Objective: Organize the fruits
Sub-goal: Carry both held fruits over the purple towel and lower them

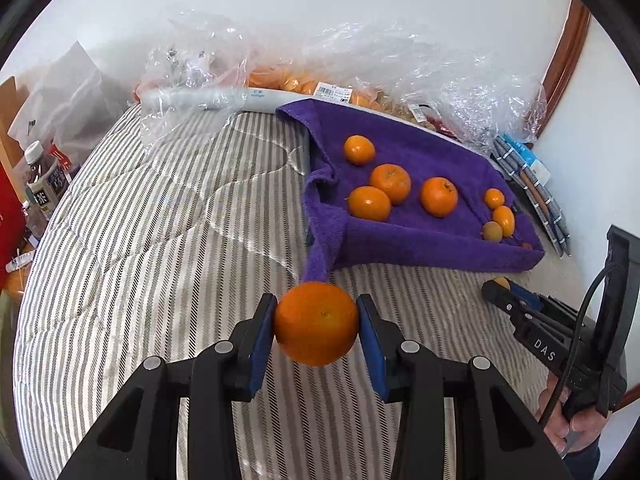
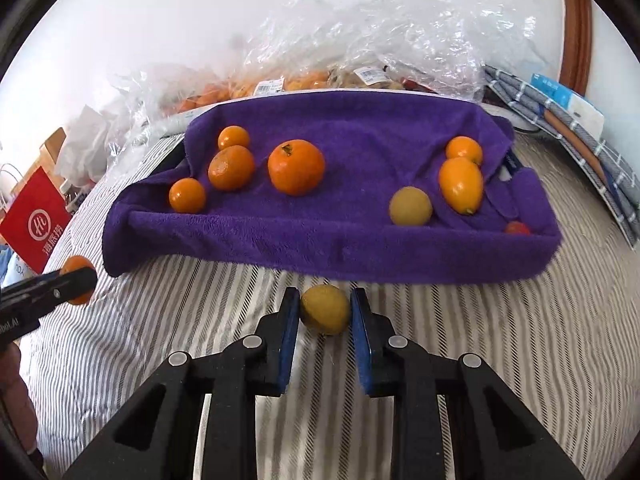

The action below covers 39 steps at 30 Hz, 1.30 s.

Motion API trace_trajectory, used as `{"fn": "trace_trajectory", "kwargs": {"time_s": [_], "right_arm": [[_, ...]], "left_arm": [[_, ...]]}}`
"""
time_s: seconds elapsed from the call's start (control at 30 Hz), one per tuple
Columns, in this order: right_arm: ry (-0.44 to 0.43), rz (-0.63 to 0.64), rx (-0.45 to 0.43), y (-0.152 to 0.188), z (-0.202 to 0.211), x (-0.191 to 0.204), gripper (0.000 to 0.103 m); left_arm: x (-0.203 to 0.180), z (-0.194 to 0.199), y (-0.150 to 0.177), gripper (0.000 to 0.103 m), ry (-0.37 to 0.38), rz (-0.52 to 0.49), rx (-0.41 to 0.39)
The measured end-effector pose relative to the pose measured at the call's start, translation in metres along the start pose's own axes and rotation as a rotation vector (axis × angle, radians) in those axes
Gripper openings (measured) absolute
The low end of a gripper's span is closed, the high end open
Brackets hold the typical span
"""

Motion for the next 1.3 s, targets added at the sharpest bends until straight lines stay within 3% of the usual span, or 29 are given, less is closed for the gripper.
{"fn": "trace_trajectory", "kwargs": {"time_s": [0.5,0.8,1.3], "right_arm": [[0.046,-0.022,-0.089,0.019,0.114,-0.025,0.026],[0.058,-0.013,-0.153,0.002,0.171,-0.021,0.026],[0.036,-0.007,-0.184,-0.055,0.174,-0.025,0.026]], "left_arm": [[-0.042,0.061,0.003,0.039,0.049,0.017,-0.025],[-0.052,0.100,-0.013,0.038,0.052,0.027,-0.054],[-0.060,0.113,-0.075,0.039,0.038,0.029,-0.109]]}}
Point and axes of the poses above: each gripper's, at about its wrist camera, not at the fingertips, and z roughly against the way its jaws point, x to its left, y to its underside, the point moved 6 cm from there along -z, roughly the way its jaws point, and after that the axes turned 11 degrees about -y, right-handed, at the moved point
